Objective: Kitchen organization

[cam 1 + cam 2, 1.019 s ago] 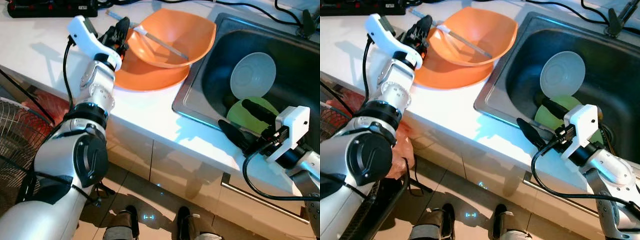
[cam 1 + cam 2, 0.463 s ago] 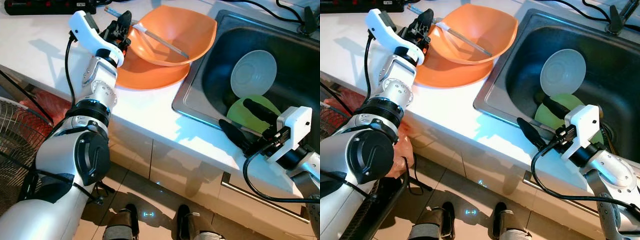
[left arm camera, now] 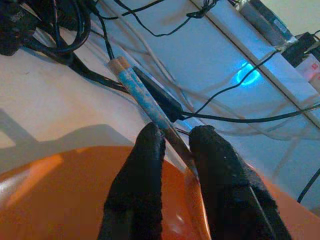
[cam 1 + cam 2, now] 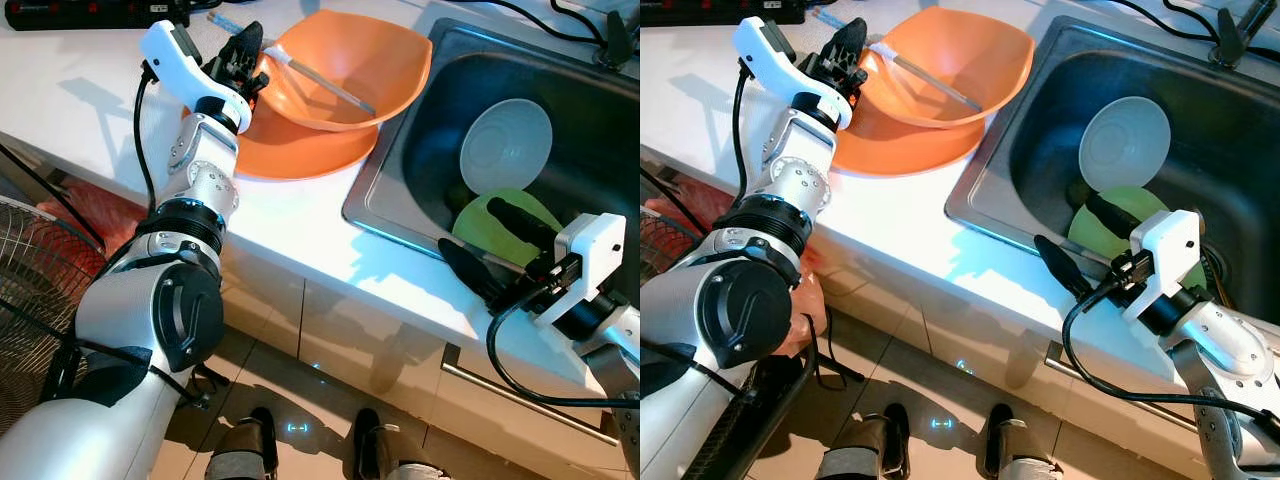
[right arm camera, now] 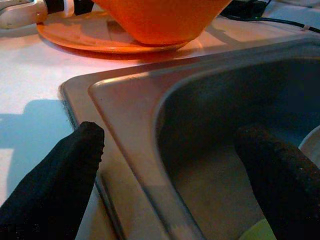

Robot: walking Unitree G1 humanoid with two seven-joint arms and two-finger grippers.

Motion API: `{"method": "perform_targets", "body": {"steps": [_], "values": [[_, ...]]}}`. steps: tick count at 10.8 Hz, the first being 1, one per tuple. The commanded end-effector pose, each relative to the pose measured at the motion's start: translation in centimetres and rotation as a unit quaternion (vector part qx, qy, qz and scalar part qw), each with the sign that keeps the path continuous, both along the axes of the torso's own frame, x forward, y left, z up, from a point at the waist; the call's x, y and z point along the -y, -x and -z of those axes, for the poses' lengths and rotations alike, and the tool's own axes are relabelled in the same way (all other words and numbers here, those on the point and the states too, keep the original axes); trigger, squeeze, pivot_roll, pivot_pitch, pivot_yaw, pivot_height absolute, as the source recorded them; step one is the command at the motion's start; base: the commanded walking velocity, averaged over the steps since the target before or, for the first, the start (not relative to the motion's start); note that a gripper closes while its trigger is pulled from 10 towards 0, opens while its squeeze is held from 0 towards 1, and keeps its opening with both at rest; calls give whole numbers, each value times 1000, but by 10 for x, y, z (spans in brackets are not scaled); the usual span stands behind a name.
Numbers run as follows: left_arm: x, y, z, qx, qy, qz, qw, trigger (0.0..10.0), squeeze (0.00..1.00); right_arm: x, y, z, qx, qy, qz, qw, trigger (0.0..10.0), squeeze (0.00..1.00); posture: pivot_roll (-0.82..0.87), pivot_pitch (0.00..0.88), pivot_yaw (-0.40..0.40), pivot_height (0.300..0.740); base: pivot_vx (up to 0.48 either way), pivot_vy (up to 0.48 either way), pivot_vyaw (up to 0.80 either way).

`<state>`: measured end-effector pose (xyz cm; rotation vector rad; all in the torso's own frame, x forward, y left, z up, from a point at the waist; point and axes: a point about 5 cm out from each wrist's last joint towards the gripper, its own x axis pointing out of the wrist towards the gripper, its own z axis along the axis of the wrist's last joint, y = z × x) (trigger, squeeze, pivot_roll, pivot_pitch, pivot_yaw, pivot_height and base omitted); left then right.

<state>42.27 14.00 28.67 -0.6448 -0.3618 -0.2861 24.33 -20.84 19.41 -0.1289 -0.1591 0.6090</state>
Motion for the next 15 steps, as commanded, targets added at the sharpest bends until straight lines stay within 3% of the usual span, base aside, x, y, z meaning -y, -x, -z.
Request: {"method": "perform_targets", "body": {"steps": [1, 10, 11, 13, 15], "values": [[6, 0, -5, 6, -1, 9, 1000, 0, 0, 5, 4, 25, -67, 1, 15, 998, 10000, 0, -149, 295, -16, 740, 0, 0, 0], [15, 2, -9, 35, 9, 27, 999, 0, 0, 6, 2, 27, -68, -2, 19, 998, 10000, 0, -132, 299, -16, 740, 0, 0, 0], [29, 5, -14, 65, -12, 52, 996, 10000, 0, 5, 1, 27, -68, -2, 19, 998, 10000, 0, -129, 300, -15, 740, 0, 0, 0], [46, 11, -13, 96, -41, 81, 991, 10000, 0, 5, 0, 27, -67, -3, 18, 998, 10000, 0, -113, 301, -13, 740, 0, 0, 0], [51, 20, -11, 118, -39, 92, 988, 10000, 0, 3, -3, 27, -65, -7, 15, 998, 10000, 0, -99, 298, -10, 740, 0, 0, 0]]}}
